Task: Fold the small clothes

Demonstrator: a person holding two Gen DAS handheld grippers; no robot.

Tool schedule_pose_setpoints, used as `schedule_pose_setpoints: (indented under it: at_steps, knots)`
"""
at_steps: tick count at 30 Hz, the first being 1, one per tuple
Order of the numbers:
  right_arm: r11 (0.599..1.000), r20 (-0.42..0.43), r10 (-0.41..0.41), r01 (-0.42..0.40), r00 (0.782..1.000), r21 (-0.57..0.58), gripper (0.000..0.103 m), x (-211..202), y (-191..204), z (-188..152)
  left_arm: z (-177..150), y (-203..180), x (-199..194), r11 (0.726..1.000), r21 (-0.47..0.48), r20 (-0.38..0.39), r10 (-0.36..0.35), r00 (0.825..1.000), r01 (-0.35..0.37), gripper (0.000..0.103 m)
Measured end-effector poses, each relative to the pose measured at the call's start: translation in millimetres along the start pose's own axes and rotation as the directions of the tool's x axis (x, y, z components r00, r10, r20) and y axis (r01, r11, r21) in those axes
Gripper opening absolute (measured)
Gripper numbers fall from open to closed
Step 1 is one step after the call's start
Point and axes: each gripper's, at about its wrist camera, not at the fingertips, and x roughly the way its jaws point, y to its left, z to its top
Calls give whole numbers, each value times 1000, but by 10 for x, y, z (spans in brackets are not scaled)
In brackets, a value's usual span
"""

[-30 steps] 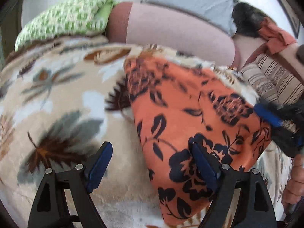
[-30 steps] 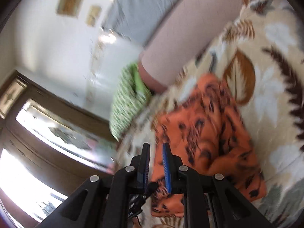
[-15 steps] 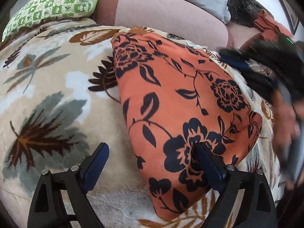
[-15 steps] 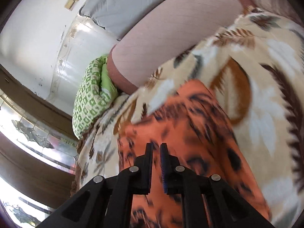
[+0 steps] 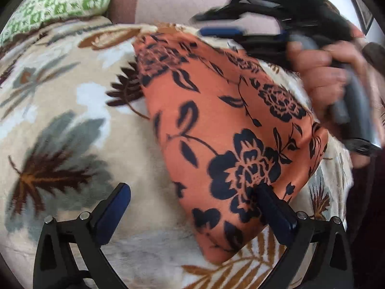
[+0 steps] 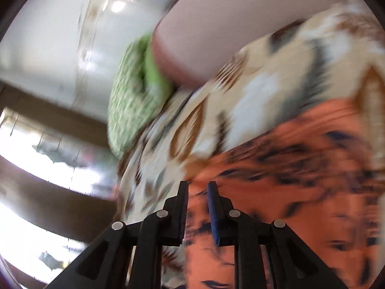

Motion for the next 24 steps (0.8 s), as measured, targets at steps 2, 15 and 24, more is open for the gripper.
schedule_pose_setpoints:
  at_steps: [2,15,24]
  knots:
    - [1000,-54,5,-4,999,7,19,273,2,20,-16,19,-58,999,35,27,13,1000,-14,103]
    - [985,64,38,-48,997,164,15,-338,-477,-237,54,119,-177,1000,6,27,-28,999,28,103]
    - [970,169,-126,86,978,227,13,-1323,-974,-1288,59,192,96,999,-31,-44,26,999,-28,103]
